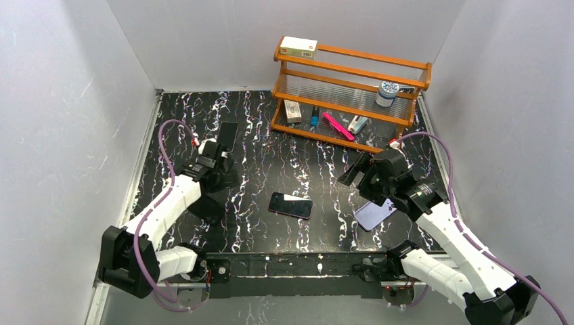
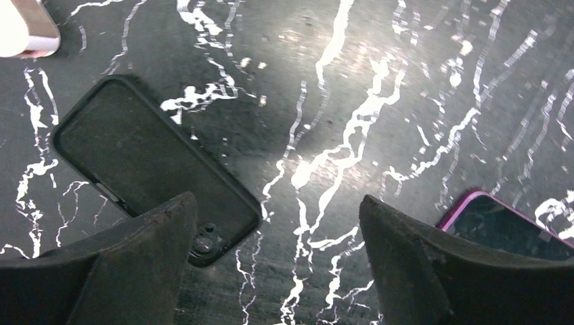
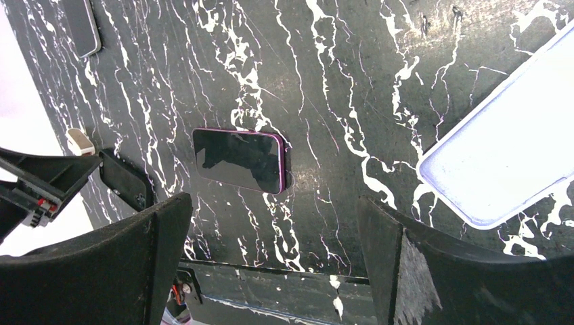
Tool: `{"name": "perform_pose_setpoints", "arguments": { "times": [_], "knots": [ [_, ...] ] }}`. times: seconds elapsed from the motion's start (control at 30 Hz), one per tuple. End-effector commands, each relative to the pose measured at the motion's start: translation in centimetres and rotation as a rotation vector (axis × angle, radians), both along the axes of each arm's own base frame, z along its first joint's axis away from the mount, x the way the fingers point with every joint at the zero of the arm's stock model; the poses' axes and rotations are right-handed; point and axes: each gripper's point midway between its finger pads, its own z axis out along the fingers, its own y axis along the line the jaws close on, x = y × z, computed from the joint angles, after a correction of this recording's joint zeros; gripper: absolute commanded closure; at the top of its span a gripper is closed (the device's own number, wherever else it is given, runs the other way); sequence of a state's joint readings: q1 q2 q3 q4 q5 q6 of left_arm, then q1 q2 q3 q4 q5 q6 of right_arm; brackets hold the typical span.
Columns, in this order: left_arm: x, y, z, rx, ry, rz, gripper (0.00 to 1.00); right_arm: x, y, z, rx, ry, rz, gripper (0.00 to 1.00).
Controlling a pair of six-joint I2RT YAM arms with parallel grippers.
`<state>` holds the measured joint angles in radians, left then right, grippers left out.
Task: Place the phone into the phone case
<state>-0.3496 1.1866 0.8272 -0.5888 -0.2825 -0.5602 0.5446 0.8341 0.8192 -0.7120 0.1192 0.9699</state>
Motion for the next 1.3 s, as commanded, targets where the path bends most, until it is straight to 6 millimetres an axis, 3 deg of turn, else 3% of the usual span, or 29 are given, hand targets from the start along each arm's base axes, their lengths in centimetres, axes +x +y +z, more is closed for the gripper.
{"name": "perform_pose_setpoints", "arguments": {
  "times": [0.0,0.2,0.37,0.53,0.67,0.87,0.97,1.27],
  "knots": [
    [-0.3,1.3,-1.7,0.0,0.055,0.033,0.24,-0.4,0.3,0.4,0.021,-0.009,0.026,0.01],
    [-1.2,2.5,-3.9,0.03,0.123,0.079,0.33,-0.4,0.3,0.8,0.012,-0.011,0.032,0.01],
    [-1.2,2.4,-5.0,0.027,0.137,0.094,0.37,-0.5,0.3,1.1,0.026,-0.027,0.029,0.01],
    [-1.9,1.6,-6.6,-0.021,0.188,0.107,0.49,-0.8,0.1,1.3,0.032,-0.032,0.028,0.01],
    [-1.9,1.4,-6.4,-0.039,0.168,0.11,0.57,-1.0,-0.4,1.2,0.015,-0.03,0.014,0.01],
    [-2.5,1.8,-6.3,-0.031,0.172,0.133,0.58,-1.1,-0.5,0.9,0.012,-0.02,0.009,0.01],
    [-2.7,1.8,-6.7,-0.028,0.183,0.143,0.68,-1.1,-0.5,0.8,0.011,-0.013,0.008,0.01],
    [-2.6,0.0,-6.8,-0.125,0.195,0.134,0.82,-1.7,-1.1,-0.7,-0.037,0.048,-0.004,0.01]
  ]
}}
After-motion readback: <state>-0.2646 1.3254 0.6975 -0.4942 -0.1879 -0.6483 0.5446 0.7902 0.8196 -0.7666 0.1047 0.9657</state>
